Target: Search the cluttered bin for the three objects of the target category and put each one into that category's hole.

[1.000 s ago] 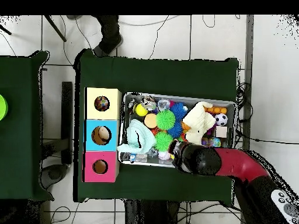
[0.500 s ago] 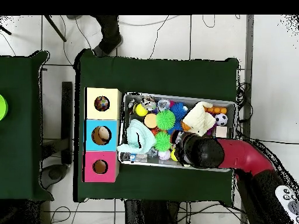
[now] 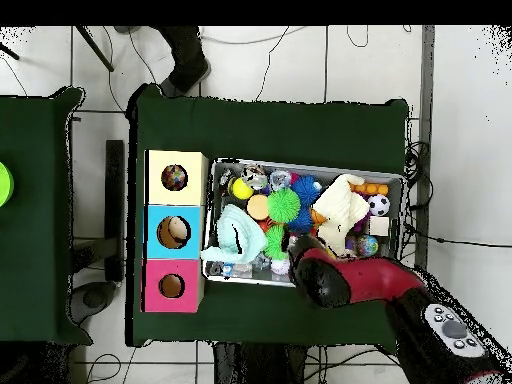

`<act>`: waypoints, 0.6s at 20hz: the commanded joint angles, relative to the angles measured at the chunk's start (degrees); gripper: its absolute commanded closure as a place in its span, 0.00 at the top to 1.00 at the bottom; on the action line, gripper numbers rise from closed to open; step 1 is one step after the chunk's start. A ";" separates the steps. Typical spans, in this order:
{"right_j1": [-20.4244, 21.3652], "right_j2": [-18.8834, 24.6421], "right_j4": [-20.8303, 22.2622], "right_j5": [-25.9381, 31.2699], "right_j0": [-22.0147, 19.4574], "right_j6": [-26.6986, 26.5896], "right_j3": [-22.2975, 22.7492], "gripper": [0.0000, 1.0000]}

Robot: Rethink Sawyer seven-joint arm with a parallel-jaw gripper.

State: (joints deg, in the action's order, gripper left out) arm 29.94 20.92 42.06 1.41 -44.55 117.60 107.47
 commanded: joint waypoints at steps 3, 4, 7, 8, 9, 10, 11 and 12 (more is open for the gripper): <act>-9.57 -1.77 8.07 -6.33 -4.01 0.51 -2.11 1.00; -10.99 1.10 8.68 -3.88 -7.75 -0.90 -1.90 1.00; -14.93 9.93 10.73 6.75 -19.52 -10.91 -1.02 1.00; -15.80 12.37 11.48 9.98 -22.94 -14.92 -0.64 1.00; -16.52 14.44 11.19 13.29 -26.07 -18.74 -0.09 1.00; -16.76 15.60 10.55 15.75 -28.11 -21.21 0.30 1.00; -16.99 16.77 9.91 18.21 -30.15 -23.68 0.68 1.00; -16.71 17.38 9.56 19.64 -31.23 -24.98 1.00 1.00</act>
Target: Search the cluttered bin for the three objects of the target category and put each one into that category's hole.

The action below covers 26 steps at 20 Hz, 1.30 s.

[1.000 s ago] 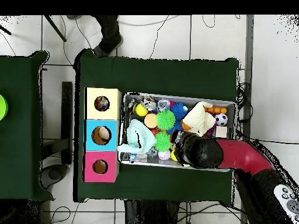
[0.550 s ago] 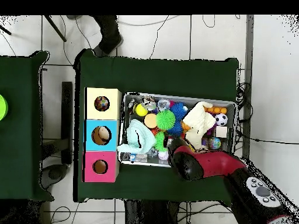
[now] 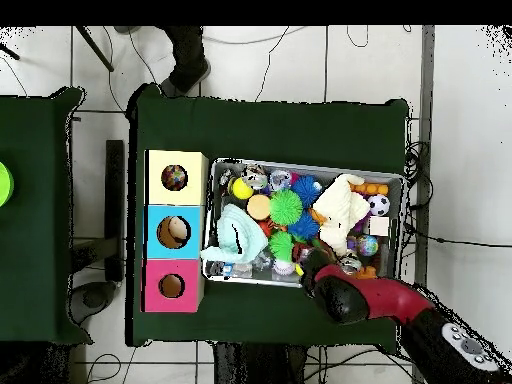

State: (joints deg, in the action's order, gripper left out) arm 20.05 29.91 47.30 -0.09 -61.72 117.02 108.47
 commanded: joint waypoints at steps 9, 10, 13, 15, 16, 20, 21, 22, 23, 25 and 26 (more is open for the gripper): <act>-2.13 8.14 6.15 23.06 -14.11 -21.50 2.23 1.00; -1.49 8.09 6.23 22.79 -13.82 -20.91 2.76 1.00; 0.65 7.63 6.55 21.34 -12.20 -18.16 4.23 1.00; 2.40 6.85 6.60 19.61 -10.04 -14.66 5.14 1.00; 3.72 5.62 6.57 17.96 -7.73 -11.33 5.71 1.00; 9.93 -4.17 7.74 7.20 8.04 4.97 6.82 1.00; 10.52 -8.62 6.83 3.68 13.56 9.51 6.22 1.00; 10.56 -13.20 5.46 -0.35 19.03 12.71 5.29 1.00; 10.37 -17.51 3.55 -3.66 24.06 14.63 4.31 1.00; 9.87 -21.58 -0.48 -6.23 29.69 15.39 3.63 1.00; 9.31 -21.72 -2.28 -6.57 30.27 14.55 3.94 1.00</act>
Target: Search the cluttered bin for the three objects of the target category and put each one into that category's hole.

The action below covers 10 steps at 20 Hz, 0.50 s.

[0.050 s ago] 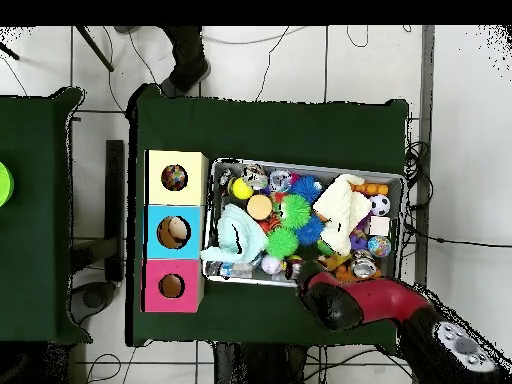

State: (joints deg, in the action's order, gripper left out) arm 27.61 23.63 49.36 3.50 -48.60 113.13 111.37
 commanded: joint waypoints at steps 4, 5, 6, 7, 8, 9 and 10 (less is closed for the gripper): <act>-4.12 -18.87 -8.89 -17.02 19.05 14.51 0.68 1.00; -5.14 -19.63 -9.04 -18.10 19.08 13.44 0.27 1.00; -5.80 -19.90 -9.08 -18.40 18.79 12.42 -0.18 1.00; -6.37 -19.96 -8.76 -18.73 18.26 11.29 -0.68 1.00; -7.00 -20.18 -8.41 -19.50 18.00 10.19 -1.31 1.00; -7.46 -19.88 -7.91 -19.59 17.25 9.35 -1.79 1.00; -7.91 -19.81 -7.53 -19.84 16.82 8.67 -2.27 1.00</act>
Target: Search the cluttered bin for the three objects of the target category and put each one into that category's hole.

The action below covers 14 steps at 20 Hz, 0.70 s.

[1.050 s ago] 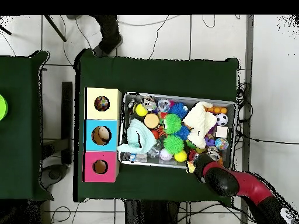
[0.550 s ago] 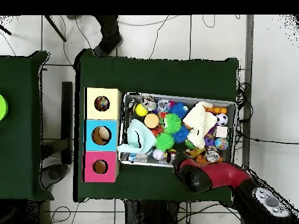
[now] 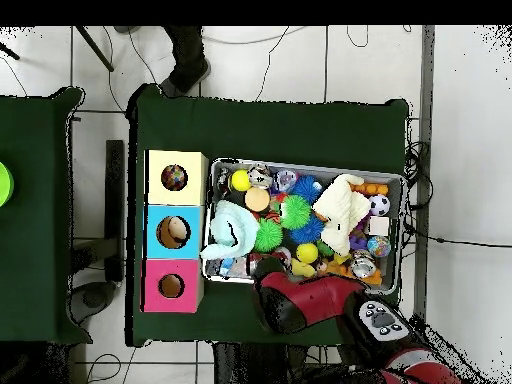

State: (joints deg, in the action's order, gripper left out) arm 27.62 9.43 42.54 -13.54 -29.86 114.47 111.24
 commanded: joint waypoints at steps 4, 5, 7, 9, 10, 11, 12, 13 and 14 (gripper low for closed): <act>-8.50 -4.89 0.54 -3.01 -3.85 5.91 -2.96 1.00; -8.42 -4.84 0.69 -2.92 -4.11 5.63 -2.98 1.00; -8.09 -4.66 0.96 -2.52 -4.64 5.16 -2.90 1.00; -7.62 -4.64 1.00 -1.80 -5.10 4.74 -2.81 1.00; -7.49 -4.47 1.13 -1.36 -5.63 4.53 -2.93 1.00; -7.36 -4.31 1.26 -0.91 -6.16 4.31 -3.06 1.00; -7.27 -3.53 1.91 -0.15 -7.36 3.95 -3.28 1.00; -7.08 -2.45 2.64 1.02 -8.73 3.49 -3.43 1.00; -6.84 -1.72 3.48 1.65 -9.60 2.85 -3.72 1.00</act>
State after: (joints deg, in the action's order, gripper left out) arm 24.76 7.51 42.73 -19.69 -35.38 114.46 111.22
